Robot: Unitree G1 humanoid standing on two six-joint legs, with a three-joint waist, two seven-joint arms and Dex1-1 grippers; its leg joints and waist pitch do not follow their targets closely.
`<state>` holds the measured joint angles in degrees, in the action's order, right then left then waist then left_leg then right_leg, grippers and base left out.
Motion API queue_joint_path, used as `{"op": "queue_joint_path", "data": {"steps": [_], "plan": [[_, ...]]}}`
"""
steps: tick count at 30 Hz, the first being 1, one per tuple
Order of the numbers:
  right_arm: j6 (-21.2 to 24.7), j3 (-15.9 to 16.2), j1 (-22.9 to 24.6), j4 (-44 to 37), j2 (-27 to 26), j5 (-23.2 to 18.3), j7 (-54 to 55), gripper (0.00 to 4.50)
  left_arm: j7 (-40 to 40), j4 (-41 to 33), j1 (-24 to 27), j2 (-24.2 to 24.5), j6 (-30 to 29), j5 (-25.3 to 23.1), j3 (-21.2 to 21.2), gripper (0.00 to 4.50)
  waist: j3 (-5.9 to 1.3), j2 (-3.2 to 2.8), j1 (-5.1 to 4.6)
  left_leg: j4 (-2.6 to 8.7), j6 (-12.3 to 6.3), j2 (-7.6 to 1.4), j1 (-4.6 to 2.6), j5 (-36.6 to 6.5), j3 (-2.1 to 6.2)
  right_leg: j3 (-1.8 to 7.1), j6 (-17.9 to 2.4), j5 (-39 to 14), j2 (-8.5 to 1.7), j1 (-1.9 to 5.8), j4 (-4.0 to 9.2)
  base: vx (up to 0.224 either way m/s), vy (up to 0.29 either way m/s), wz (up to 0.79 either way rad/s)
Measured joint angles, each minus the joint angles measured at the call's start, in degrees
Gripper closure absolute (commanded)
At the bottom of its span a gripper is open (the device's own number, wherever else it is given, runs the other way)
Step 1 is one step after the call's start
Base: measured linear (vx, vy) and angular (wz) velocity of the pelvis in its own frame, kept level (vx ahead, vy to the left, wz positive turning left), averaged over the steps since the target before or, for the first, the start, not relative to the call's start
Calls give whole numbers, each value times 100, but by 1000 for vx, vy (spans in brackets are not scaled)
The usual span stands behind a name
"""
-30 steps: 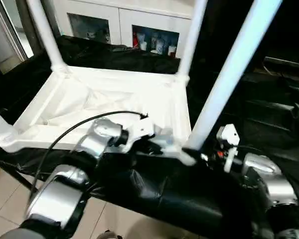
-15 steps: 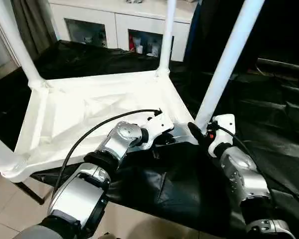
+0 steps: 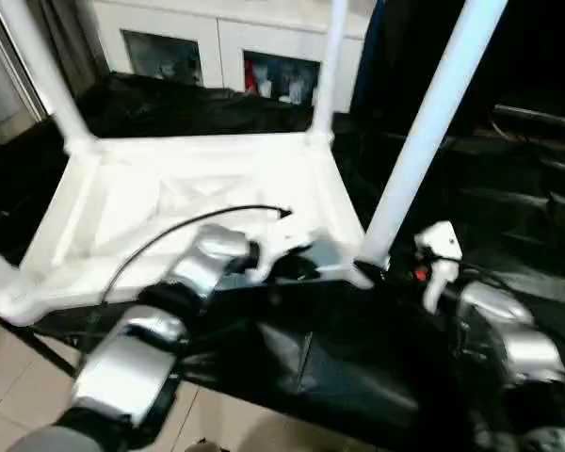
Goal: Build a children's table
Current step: Rotate leg to tighten
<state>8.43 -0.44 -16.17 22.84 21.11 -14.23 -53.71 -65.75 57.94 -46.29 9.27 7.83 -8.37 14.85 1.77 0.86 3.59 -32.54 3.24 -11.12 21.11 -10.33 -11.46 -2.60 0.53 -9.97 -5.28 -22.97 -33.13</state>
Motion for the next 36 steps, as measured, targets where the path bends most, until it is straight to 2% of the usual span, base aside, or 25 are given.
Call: {"op": "queue_joint_path", "data": {"steps": [9, 10, 13, 19, 25, 28, 30, 36], "plan": [[5, 327, -7, -202, 175, -220, -1034, 120, -1094, -332, 189, 409, -27, 192, 17, 450, 18, 23, 35, -14, 1, 0, 0, -1, -15, 14, -1, 0, -3, -2, 0, 0, 0, 0], [6, 336, -8, -202, 179, -223, -1086, 144, -1133, -359, 202, 424, -26, 192, 17, 450, 19, 24, 43, -14, 1, 0, 0, -1, -16, 14, -1, 0, -3, -2, 0, 0, 0, 0], [11, 339, -8, -202, 210, -225, -1156, 157, -1212, -436, 238, 455, -26, 193, 19, 450, 23, 30, 63, -14, 1, 0, 0, 0, -16, 15, -1, -1, -3, -4, 0, 0, 0, 0], [-5, 359, -11, -203, 220, -225, -1190, 224, -1229, -536, 286, 459, -44, 193, 19, 450, 24, 27, 90, -14, 1, -1, 0, 0, -17, 16, -1, -2, -3, -6, -1, 0, 0, 0], [-35, 317, 17, -203, 207, -210, -1164, 238, -1132, -528, 286, 426, -6, 171, 20, 450, 24, 27, 118, -16, 0, 0, -1, 0, -19, 20, -1, -1, -3, -5, -4, 0, 0, 0], [-111, 221, 57, -200, 56, -107, -717, 241, -715, -321, 197, 297, 58, 63, 20, 450, 23, 30, 136, -19, 1, 0, -8, -1, -19, 21, -4, 1, -4, 1, -6, 0, 0, 0], [-133, 38, -10, -79, -280, 75, 145, 244, -117, -68, 47, 96, -7, -39, 5, 450, 17, 42, 120, -19, 3, 2, -16, -1, -18, 22, -8, 4, -4, 7, -6, 0, 0, 0], [-118, -259, -229, 228, -969, 359, 1996, 251, 980, 144, -85, -335, -262, -221, 5, 450, 2, 73, -21, -20, 4, 12, -25, -1, -9, 27, 19, -12, -7, 19, 4, 0, 0, 0]]}}
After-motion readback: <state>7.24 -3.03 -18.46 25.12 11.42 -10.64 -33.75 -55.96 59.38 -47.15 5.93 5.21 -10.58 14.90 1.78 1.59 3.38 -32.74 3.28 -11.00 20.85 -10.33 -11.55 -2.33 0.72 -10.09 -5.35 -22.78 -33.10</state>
